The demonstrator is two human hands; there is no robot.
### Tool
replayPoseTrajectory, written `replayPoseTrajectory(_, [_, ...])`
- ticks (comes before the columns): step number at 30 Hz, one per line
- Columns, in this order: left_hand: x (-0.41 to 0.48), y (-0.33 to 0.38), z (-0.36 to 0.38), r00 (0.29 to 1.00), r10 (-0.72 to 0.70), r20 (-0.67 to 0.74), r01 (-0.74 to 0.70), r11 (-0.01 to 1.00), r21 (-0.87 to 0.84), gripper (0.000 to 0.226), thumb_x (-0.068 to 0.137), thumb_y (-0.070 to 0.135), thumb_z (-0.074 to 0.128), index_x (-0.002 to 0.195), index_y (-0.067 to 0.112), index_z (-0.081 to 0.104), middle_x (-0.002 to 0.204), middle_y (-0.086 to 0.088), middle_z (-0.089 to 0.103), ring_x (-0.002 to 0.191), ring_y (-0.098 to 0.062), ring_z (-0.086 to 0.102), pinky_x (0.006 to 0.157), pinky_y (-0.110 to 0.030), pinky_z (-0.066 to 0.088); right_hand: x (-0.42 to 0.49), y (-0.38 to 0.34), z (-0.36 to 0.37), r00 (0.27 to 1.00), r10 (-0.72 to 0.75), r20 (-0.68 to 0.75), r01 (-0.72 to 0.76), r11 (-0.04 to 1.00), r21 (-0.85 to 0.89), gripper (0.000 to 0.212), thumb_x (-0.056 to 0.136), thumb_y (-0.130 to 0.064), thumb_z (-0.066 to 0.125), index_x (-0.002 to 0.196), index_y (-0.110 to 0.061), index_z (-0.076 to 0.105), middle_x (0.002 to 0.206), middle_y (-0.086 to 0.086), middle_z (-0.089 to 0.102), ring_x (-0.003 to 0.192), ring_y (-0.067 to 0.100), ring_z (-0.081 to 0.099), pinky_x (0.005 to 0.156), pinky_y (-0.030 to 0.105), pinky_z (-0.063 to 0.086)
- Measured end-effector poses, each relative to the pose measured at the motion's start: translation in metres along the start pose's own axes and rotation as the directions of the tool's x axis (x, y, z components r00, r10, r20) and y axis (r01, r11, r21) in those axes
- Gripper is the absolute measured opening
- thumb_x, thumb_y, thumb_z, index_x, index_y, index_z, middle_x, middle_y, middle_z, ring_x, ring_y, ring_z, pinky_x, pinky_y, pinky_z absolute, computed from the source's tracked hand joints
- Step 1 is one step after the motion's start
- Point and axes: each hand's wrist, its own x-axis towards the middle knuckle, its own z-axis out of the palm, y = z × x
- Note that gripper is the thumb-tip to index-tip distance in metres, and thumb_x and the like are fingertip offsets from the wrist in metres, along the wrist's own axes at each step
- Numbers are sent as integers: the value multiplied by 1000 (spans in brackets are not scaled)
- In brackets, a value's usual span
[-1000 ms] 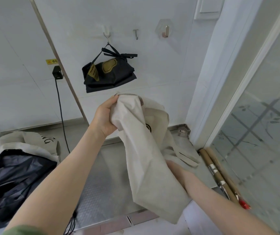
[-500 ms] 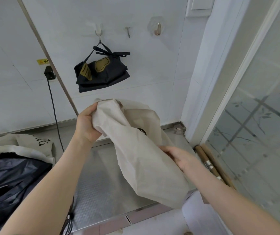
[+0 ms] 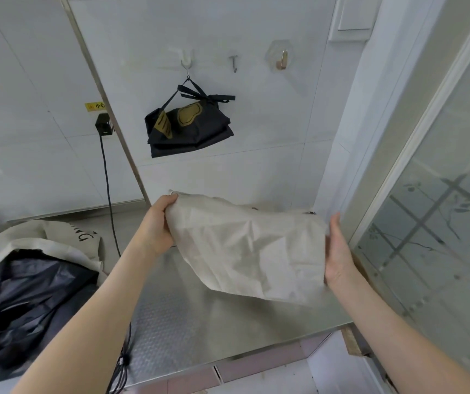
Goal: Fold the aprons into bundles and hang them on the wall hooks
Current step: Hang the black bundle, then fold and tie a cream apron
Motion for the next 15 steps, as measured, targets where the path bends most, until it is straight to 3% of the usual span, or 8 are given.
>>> replayPoseTrajectory(3, [0, -1, 1, 1000, -17, -17, 18, 997, 75, 26, 88, 40, 61, 101, 17, 65, 95, -5, 73, 94, -24, 67, 87, -41, 49, -3, 5, 6, 985, 147, -89, -159, 975, -152, 64, 84, -68, 52, 104, -10, 70, 99, 16, 72, 91, 31, 69, 74, 39, 55])
replayPoseTrajectory(6, [-1, 0, 3, 998, -21, -51, 27, 994, 107, 25, 87, 42, 63, 96, 19, 66, 89, -3, 74, 90, -21, 67, 81, -38, 50, -10, 1, 15, 981, 191, -35, -193, 949, -250, 27, 89, -30, 60, 83, -6, 71, 73, 11, 72, 62, 23, 70, 54, 29, 57])
replayPoseTrajectory(7, [-2, 1, 2, 997, -21, -72, 29, 993, 113, 24, 87, 40, 63, 95, 18, 66, 86, -3, 73, 86, -21, 67, 79, -36, 51, -13, -2, 18, 984, 180, 3, -173, 950, -261, 18, 81, -22, 68, 85, -5, 71, 74, 11, 73, 62, 22, 71, 53, 29, 58])
replayPoseTrajectory(9, [-1, 3, -1, 993, -21, -115, 38, 989, 143, 21, 88, 35, 62, 95, 16, 68, 82, -4, 72, 79, -22, 66, 76, -34, 51, -13, -10, 23, 990, 94, 109, -68, 973, -221, 38, 56, -22, 87, 87, -3, 75, 86, 13, 74, 73, 23, 73, 57, 32, 59])
replayPoseTrajectory(10, [0, 4, -3, 991, -35, -130, 56, 985, 166, 19, 88, 31, 60, 95, 15, 68, 82, -5, 70, 76, -22, 65, 76, -35, 51, -11, -13, 24, 988, 30, 150, -2, 983, -186, 39, 58, -25, 86, 89, -4, 76, 93, 14, 74, 81, 23, 73, 60, 34, 59])
replayPoseTrajectory(12, [0, 5, -5, 987, -90, -136, 118, 970, 213, 19, 88, 26, 56, 94, 13, 68, 80, -7, 68, 73, -24, 63, 75, -35, 50, -14, -22, 30, 971, -104, 214, 135, 981, -136, 28, 77, -22, 65, 99, -6, 72, 100, 12, 73, 90, 22, 71, 67, 35, 59])
replayPoseTrajectory(15, [-1, 3, -4, 969, -185, -160, 223, 939, 262, 20, 89, 23, 52, 85, 8, 65, 65, -8, 66, 65, -24, 60, 65, -32, 49, -21, -31, 37, 950, -159, 267, 200, 971, -132, 27, 82, -21, 54, 101, -7, 68, 99, 9, 73, 92, 21, 70, 73, 36, 59])
